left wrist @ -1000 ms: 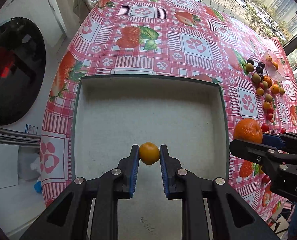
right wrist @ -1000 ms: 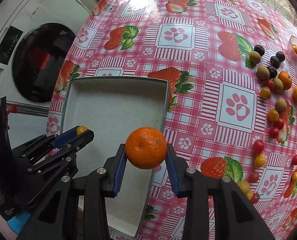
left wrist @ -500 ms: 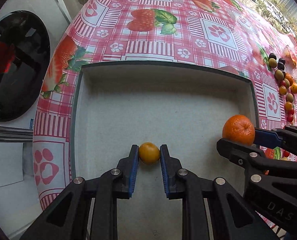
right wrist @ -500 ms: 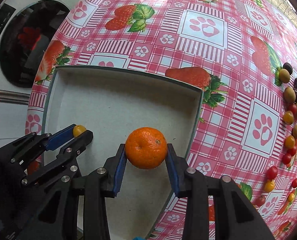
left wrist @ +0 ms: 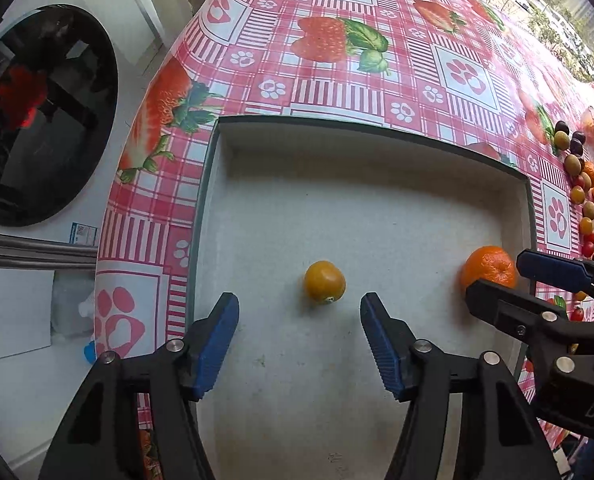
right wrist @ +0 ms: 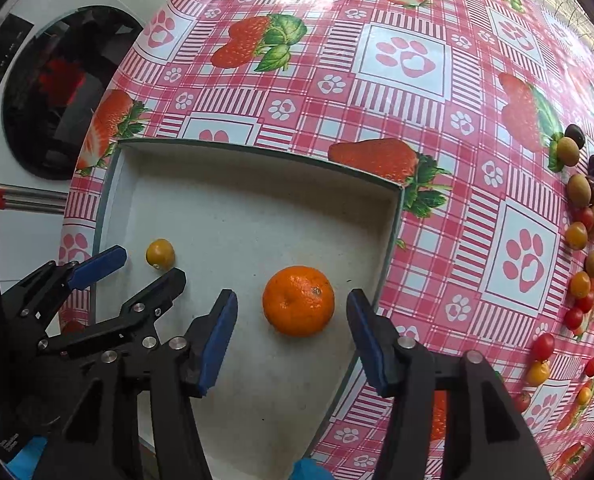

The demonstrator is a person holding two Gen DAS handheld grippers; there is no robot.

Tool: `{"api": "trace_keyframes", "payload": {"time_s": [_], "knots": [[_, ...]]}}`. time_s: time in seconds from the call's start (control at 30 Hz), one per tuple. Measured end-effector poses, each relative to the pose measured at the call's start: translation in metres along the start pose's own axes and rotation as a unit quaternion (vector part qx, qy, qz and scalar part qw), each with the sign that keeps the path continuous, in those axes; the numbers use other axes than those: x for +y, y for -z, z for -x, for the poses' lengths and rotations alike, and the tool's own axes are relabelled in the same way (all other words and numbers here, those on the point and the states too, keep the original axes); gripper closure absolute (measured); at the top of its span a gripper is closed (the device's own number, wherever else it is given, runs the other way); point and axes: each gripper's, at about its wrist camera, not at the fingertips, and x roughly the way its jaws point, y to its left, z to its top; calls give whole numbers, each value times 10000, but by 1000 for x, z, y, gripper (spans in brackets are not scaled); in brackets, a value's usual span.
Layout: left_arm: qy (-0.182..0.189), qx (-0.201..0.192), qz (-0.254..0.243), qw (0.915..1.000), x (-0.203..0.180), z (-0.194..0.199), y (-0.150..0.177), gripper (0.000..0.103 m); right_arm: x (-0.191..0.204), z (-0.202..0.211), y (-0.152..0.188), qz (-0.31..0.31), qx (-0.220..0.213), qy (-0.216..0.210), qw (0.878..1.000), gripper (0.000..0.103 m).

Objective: Organize fruits
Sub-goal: 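Lift both open tools out of the tray back over the fruit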

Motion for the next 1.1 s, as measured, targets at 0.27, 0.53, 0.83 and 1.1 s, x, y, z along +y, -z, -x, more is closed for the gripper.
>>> {"api": "trace_keyframes", "payload": {"time_s": [0.27, 0.53, 0.83, 1.1], "knots": [[-137, -206, -338, 9991, -24, 28, 1, 13, -5, 40, 8, 45, -477, 42, 9988, 9], [-140, -65, -762, 9970, -61, 43, 23, 13, -35, 54, 41, -440, -397, 136, 9981, 8], [-36, 274, -1352, 9904, -102, 51, 71, 13, -95, 55, 113, -1239, -86, 158, 9921, 8], [52, 361, -2016, 9788, -153, 61, 101, 13, -150, 54, 181, -2027, 198, 174, 9789, 8]]}}
